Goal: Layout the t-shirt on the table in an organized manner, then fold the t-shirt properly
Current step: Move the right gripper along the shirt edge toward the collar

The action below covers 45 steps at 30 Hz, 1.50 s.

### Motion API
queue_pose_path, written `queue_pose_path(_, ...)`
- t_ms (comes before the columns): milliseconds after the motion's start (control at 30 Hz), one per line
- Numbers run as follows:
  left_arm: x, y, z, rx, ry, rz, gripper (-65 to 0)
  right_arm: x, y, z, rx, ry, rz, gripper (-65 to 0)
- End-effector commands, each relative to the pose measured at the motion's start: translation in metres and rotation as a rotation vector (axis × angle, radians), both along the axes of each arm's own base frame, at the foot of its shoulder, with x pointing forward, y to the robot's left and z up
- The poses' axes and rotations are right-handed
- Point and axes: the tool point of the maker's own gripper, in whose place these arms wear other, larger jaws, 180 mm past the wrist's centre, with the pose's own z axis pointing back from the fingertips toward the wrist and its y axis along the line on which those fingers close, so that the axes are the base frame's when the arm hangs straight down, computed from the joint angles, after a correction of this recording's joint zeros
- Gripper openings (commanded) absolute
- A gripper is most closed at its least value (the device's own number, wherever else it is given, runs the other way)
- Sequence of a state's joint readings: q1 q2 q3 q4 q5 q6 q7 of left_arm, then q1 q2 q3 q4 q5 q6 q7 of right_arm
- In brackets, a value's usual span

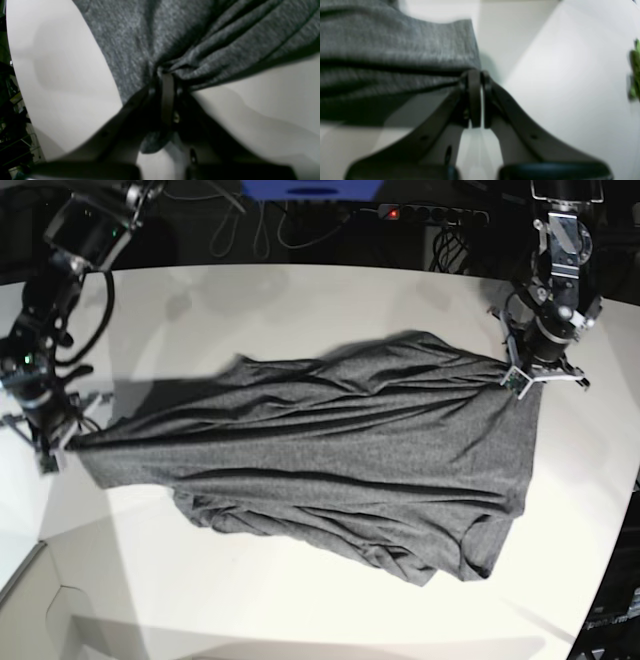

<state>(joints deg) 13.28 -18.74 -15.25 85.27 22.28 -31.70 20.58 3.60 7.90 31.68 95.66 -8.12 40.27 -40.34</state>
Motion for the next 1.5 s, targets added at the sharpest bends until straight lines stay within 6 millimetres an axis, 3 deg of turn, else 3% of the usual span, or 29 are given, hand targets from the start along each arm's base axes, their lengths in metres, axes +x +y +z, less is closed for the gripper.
queue_pose_path(0, -0.001, 0.006, 0.001, 0.027, 0.015, -0.001, -65.0, 0.000, -0.005, 0.009, -0.018, -0.027, -0.002, -65.0)
queue_pose_path(100, -0.001, 0.006, 0.001, 0.027, 0.015, -0.001, -65.0, -0.012, -0.004, -0.003, -0.015, 0.009, 0.000, -65.0)
queue_pose_path(300, 0.000, 0.016, 0.006, 0.034, 0.003, 0.023, -65.0, -0.014, -0.007, 0.000, -0.032, 0.010, -0.003, -65.0)
queue_pose_path(367, 0.000, 0.016, 0.006, 0.034, 0.003, 0.023, -65.0, -0.023, -0.003, -0.001, -0.053, 0.024, 0.017, -65.0)
queue_pose_path(467, 0.000, 0.015, 0.005, 0.034, 0.003, 0.021, -65.0, -0.034, 0.028, -0.001, -0.080, 0.038, 0.109, -57.5)
queue_pose_path(633, 0.000, 0.015, 0.005, 0.034, 0.004, 0.020, -65.0, -0.052, 0.106, -0.008, -0.001, 0.035, 0.249, -41.9)
queue_pose_path(767, 0.000, 0.016, 0.006, 0.035, 0.003, 0.021, -65.0, -0.054, 0.145, -0.017, 0.112, 0.032, 0.246, -32.7)
queue_pose_path(1133, 0.001, 0.022, 0.008, 0.053, 0.003, 0.017, -65.0, -0.071, 0.223, -0.042, 0.247, 0.105, 0.381, -32.0)
queue_pose_path(1233, 0.001, 0.023, 0.009, 0.055, 0.002, 0.016, -65.0, -0.075, 0.231, -0.058, 0.282, 0.145, 0.382, -31.9)
queue_pose_path(1467, 0.009, 0.022, 0.013, 0.054, -0.016, 0.015, -65.0, -0.058, 0.255, -0.066, 0.310, 0.159, 0.447, -31.7)
